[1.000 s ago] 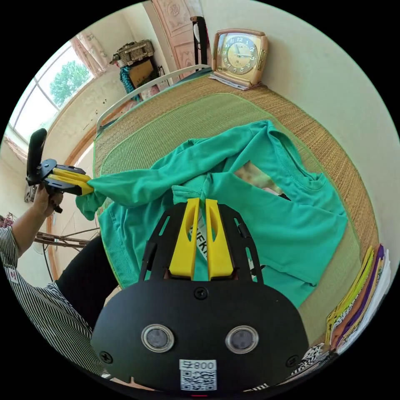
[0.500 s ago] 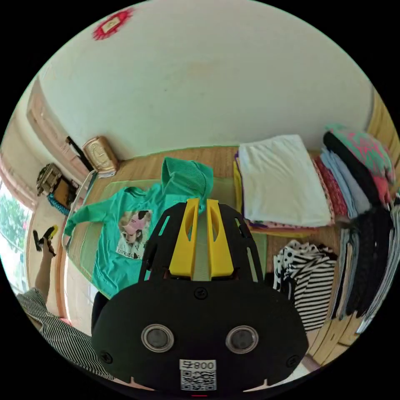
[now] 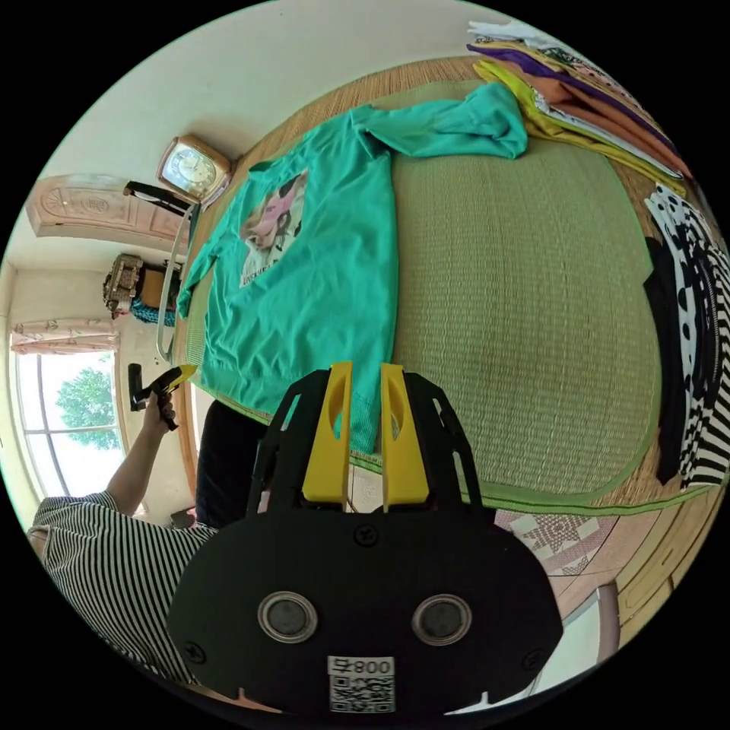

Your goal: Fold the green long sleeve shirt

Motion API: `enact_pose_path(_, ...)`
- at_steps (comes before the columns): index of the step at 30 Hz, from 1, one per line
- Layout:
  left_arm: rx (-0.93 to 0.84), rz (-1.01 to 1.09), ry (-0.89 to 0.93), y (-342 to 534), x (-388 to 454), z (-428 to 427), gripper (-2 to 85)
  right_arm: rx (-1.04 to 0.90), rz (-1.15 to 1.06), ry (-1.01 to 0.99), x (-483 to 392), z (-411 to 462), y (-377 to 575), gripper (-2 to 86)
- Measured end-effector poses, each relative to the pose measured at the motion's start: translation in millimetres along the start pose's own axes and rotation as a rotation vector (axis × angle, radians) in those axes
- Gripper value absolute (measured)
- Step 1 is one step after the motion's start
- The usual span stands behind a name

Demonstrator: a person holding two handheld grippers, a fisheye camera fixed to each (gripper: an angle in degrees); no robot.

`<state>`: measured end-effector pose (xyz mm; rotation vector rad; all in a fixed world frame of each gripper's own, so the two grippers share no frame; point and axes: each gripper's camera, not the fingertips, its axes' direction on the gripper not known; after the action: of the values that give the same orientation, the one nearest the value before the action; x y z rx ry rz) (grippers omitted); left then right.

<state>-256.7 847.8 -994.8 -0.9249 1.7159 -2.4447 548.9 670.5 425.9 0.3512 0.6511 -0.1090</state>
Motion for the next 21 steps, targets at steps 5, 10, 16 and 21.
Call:
enact_pose_path(5, -0.099, 0.006, -0.039, 4.9, 0.9, 33.5, 10.5, -0.041, 0.057, -0.007, 8.8, 15.2, 39.5, 7.3)
enact_pose_path(10, -0.11, -0.013, -0.056, 10.3, -9.1, 43.8, 5.1, -0.064, 0.067, 0.038, 10.2, 12.5, 54.3, 5.6)
enact_pose_path(16, -0.067, -0.016, 0.019, 24.6, -17.2, 43.4, 2.1, -0.096, 0.03, 0.052, 11.4, -4.6, 65.8, 3.1)
enact_pose_path(21, 0.048, 0.004, 0.129, 48.6, -18.4, 17.0, 1.4, -0.069, -0.013, 0.004, 7.6, -44.2, 80.3, 2.3)
